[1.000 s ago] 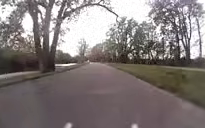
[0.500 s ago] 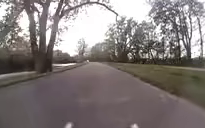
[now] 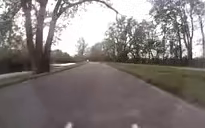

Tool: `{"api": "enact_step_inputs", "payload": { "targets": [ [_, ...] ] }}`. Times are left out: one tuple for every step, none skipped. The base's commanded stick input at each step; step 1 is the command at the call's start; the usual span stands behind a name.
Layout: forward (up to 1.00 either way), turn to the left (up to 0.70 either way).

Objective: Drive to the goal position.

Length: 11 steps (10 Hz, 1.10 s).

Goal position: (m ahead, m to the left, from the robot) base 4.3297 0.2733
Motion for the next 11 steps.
{"api": "enact_step_inputs", "payload": {
  "targets": [
    [1.0,0.0],
    [1.0,0.0],
    [1.0,0.0],
    [1.0,0.0],
    [1.0,0.0],
    [1.0,0.0],
    [1.0,0.0],
    [1.0,0.0],
    [1.0,0.0],
    [1.0,0.0],
    [1.0,0.0]
  ]
}}
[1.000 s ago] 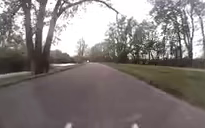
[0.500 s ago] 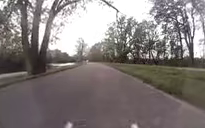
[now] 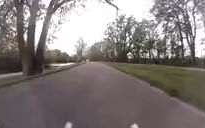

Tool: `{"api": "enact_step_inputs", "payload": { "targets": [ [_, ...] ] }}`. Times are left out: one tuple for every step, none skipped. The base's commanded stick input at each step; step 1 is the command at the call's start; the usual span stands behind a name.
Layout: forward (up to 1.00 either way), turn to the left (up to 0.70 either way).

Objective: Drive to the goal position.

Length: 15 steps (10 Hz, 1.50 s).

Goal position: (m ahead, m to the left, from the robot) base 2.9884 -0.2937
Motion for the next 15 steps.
{"api": "enact_step_inputs", "payload": {
  "targets": [
    [1.0,0.0],
    [1.0,0.0],
    [1.0,0.0],
    [1.0,0.0],
    [1.0,0.0],
    [1.0,0.06],
    [1.0,0.28],
    [1.0,0.36],
    [1.0,0.27],
    [1.0,0.19],
    [1.0,0.15],
    [1.0,0.1],
    [1.0,0.06],
    [1.0,0.02],
    [1.0,0.0]
  ]
}}
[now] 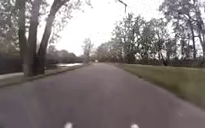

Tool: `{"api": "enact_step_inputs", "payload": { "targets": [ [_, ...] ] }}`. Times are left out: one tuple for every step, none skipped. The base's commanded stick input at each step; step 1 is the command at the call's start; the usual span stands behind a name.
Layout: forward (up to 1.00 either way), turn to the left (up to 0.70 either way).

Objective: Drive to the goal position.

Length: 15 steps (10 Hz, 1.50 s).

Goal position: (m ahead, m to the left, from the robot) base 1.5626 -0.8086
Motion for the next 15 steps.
{"api": "enact_step_inputs", "payload": {
  "targets": [
    [1.0,0.0],
    [1.0,0.0],
    [1.0,0.0],
    [1.0,0.0],
    [1.0,0.03],
    [1.0,0.05],
    [1.0,0.04],
    [1.0,0.03],
    [1.0,0.03],
    [1.0,0.02],
    [1.0,0.01],
    [1.0,0.01],
    [1.0,0.0],
    [1.0,0.0],
    [1.0,0.0]
  ]
}}
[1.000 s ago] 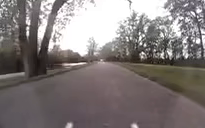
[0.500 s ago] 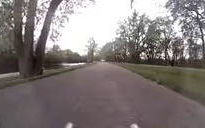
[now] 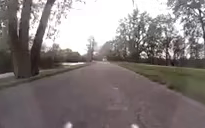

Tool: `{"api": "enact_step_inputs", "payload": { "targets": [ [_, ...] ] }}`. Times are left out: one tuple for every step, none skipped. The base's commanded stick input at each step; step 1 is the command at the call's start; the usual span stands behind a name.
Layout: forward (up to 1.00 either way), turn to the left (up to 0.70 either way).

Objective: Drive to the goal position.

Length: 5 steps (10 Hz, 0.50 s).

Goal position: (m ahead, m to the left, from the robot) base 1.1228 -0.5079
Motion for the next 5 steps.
{"api": "enact_step_inputs", "payload": {
  "targets": [
    [1.0,0.0],
    [1.0,0.0],
    [1.0,0.0],
    [1.0,0.0],
    [1.0,0.0]
  ]
}}
